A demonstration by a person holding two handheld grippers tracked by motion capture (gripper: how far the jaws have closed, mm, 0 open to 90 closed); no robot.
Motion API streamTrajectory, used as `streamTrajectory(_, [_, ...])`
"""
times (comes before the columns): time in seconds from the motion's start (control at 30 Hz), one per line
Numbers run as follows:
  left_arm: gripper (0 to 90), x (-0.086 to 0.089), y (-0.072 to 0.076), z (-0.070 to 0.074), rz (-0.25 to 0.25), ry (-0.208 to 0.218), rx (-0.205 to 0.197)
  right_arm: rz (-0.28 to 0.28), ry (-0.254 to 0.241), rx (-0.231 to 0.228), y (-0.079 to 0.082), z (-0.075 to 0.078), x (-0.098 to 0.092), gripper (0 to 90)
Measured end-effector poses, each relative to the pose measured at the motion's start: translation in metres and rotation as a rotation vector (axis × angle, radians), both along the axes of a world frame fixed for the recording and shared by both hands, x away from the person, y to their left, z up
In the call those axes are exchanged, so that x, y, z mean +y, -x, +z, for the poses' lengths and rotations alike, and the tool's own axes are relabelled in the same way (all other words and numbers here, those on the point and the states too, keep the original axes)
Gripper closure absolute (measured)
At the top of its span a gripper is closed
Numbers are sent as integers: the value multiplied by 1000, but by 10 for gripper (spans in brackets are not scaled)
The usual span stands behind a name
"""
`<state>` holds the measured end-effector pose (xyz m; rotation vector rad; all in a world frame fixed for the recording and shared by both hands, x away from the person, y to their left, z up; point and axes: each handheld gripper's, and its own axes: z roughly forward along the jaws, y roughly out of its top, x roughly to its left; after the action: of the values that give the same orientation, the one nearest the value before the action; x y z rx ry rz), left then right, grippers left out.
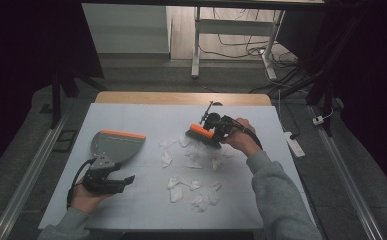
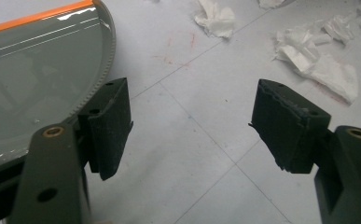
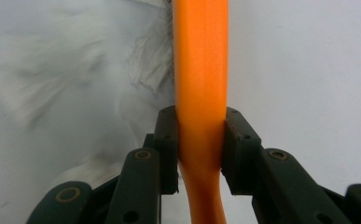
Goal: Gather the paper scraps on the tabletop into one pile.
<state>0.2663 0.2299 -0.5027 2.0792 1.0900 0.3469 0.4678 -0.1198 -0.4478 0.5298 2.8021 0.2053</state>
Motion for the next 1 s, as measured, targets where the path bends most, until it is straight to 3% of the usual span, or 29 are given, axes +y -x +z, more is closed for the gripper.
streamTrajectory(0.07, [292, -1, -1, 0, -3, -2, -1, -2, -38, 3, 11, 3, -3, 699])
streamTrajectory(0.17, [292, -2, -1, 0, -6, -6, 0, -21, -127, -64, 19, 19, -14, 698])
streamTrajectory(0.23, [292, -2, -1, 0, -7, -10, -1, -73, -201, -84, 20, 34, -26, 698])
streamTrajectory(0.3, [292, -1, 0, 0, -4, -8, -2, -131, -228, -109, 22, 47, -39, 698])
streamTrajectory(0.43, [293, 0, 1, 0, -4, -1, -8, -250, -165, -141, 25, 55, -66, 698])
streamTrajectory(0.63, [293, 0, 1, 0, -11, -5, -9, -421, -67, -91, 24, 31, -101, 698])
streamTrajectory(0.8, [293, 0, 0, -1, -10, -5, -5, -440, -18, -45, 23, 9, -103, 699])
streamTrajectory(0.9, [293, -1, 0, -1, -8, -8, -2, -453, -15, -27, 21, 6, -93, 699])
streamTrajectory(1.0, [293, 0, 1, -1, -8, -7, -5, -419, -2, -24, 23, 3, -75, 699])
